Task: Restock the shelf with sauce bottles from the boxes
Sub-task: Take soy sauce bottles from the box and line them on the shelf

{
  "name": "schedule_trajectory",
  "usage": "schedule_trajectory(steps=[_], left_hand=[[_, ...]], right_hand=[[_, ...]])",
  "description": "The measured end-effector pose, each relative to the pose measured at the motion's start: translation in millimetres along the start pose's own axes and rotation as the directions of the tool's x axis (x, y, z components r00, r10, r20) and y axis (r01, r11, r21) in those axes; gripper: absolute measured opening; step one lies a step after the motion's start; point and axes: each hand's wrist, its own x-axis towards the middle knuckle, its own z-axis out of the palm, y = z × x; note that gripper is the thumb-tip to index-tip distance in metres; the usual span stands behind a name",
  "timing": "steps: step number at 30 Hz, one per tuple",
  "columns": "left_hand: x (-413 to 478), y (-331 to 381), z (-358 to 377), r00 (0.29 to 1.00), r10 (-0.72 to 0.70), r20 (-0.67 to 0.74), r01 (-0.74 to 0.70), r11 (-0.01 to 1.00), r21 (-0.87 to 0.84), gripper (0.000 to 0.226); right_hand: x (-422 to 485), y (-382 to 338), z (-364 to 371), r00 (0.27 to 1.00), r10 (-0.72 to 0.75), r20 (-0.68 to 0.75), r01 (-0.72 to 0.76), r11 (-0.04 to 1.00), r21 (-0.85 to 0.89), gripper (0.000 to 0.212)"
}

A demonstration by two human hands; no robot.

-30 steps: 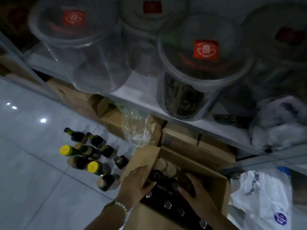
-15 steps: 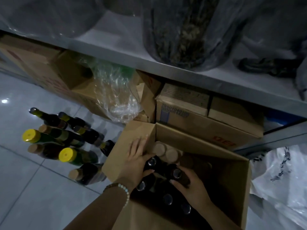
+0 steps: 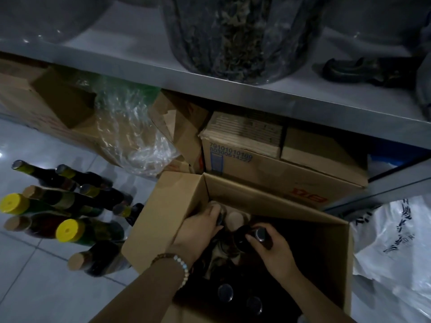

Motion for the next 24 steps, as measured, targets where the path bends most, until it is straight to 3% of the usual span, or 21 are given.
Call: schedule_trajectory(steps=[3, 8, 12, 15, 18, 21, 24], left_hand=[[12.1, -0.8, 7.7, 0.994, -0.099, -0.055, 0.069, 0.918, -0.391, 0.036], [33.1, -6.0, 17.8, 0.976, -0.204, 0.078, 0.209, 0.766, -0.608, 0.032], [27.5, -7.4, 22.5, 0.965, -0.250, 0.079, 0.239, 0.716, -0.656, 0.032], [7.1, -2.5, 8.1, 0.969, -0.246, -0.009, 0.178, 0.728, -0.662, 0.029], [-17.2, 13.2, -33.7, 0.964, -0.236, -0.120, 0.097, 0.735, -0.671, 0.020], [-43.7, 34.5, -96.9, 0.969, -0.160, -0.189, -0.002, 0.757, -0.653, 0.021], [-79.2, 61.8, -178.0, 0.948, -0.087, -0.307, -0.123, 0.788, -0.603, 0.016]], right_hand=[[9.3, 11.6, 5.4, 0.998, 0.058, 0.028, -0.061, 0.992, 0.108, 0.015], [21.6, 20.4, 13.9, 0.995, 0.099, -0.007, -0.097, 0.984, 0.149, 0.015], [13.3, 14.7, 5.4, 0.998, 0.058, -0.035, -0.054, 0.993, 0.104, 0.015], [-4.0, -7.9, -9.8, 0.999, -0.001, -0.034, 0.003, 0.999, 0.046, 0.018], [-26.5, -50.1, -39.7, 0.997, -0.068, -0.028, 0.067, 0.997, -0.036, 0.026], [-56.4, -107.2, -77.3, 0.992, -0.110, -0.066, 0.104, 0.991, -0.084, 0.018], [-95.1, -187.6, -113.3, 0.979, -0.168, -0.112, 0.158, 0.983, -0.094, 0.054]])
